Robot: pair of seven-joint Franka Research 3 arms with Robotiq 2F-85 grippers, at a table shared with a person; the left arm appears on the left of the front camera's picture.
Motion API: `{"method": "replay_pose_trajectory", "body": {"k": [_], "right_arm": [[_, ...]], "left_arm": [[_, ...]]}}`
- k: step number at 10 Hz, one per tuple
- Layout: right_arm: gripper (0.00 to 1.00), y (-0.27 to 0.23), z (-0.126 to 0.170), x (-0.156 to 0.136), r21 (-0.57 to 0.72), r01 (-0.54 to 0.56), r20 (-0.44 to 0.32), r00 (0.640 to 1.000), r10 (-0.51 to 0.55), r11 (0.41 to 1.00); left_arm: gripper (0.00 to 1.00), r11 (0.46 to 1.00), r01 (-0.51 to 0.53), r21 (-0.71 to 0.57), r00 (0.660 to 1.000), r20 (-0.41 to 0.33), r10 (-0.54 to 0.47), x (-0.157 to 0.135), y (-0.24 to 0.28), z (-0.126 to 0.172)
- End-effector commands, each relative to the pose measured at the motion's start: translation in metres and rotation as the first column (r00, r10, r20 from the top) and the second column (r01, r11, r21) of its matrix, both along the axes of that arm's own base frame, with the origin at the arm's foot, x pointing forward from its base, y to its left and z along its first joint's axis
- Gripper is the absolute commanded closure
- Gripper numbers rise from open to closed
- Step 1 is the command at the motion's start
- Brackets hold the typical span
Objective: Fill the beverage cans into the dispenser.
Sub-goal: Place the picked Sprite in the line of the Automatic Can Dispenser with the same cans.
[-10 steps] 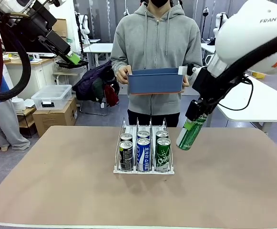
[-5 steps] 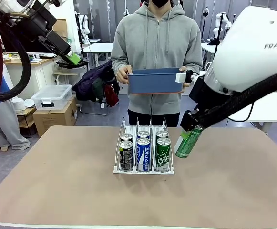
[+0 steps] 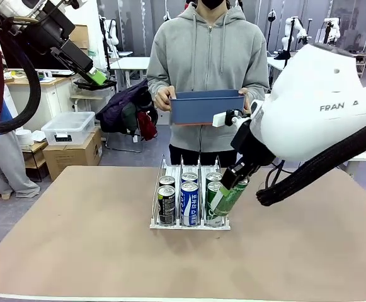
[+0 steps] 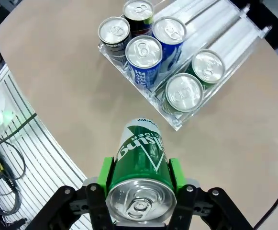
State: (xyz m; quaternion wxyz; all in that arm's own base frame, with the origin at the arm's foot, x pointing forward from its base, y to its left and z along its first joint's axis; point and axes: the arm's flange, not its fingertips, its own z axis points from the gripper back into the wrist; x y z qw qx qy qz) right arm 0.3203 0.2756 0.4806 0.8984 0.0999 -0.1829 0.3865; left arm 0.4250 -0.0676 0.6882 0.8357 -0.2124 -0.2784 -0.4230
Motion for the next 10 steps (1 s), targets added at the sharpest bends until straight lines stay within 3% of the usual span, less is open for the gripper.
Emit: {"method": "replay_pose_trajectory", "body": {"k": [1,3,4,5,10], "right_arm": [[0.43,-0.002,-0.011,0.011,0.021,-0.047,0.014,0.999,0.047,0.999],[0.43,-0.005,-0.022,0.020,0.032,-0.074,0.017,0.997,0.074,0.997],[0.43,-0.005,-0.021,0.025,0.086,-0.119,-0.022,0.992,0.122,0.989],[0.43,-0.002,-0.019,0.016,-0.005,-0.045,-0.003,0.999,0.045,0.999],[0.43,-0.002,-0.031,0.036,-0.055,-0.073,-0.007,0.997,0.072,0.996]], "left_arm": [[0.00,1.000,0.003,0.006,1.000,-0.014,-0.003,-0.001,0.001,0.001],[0.00,1.000,0.003,0.006,1.000,-0.014,-0.003,-0.001,0.001,0.001],[0.00,1.000,0.003,0.006,1.000,-0.014,-0.003,-0.001,0.001,0.001],[0.00,1.000,0.003,0.006,1.000,-0.014,-0.003,-0.001,0.001,0.001],[0.00,1.000,0.003,0.006,1.000,-0.014,-0.003,-0.001,0.001,0.001]]}}
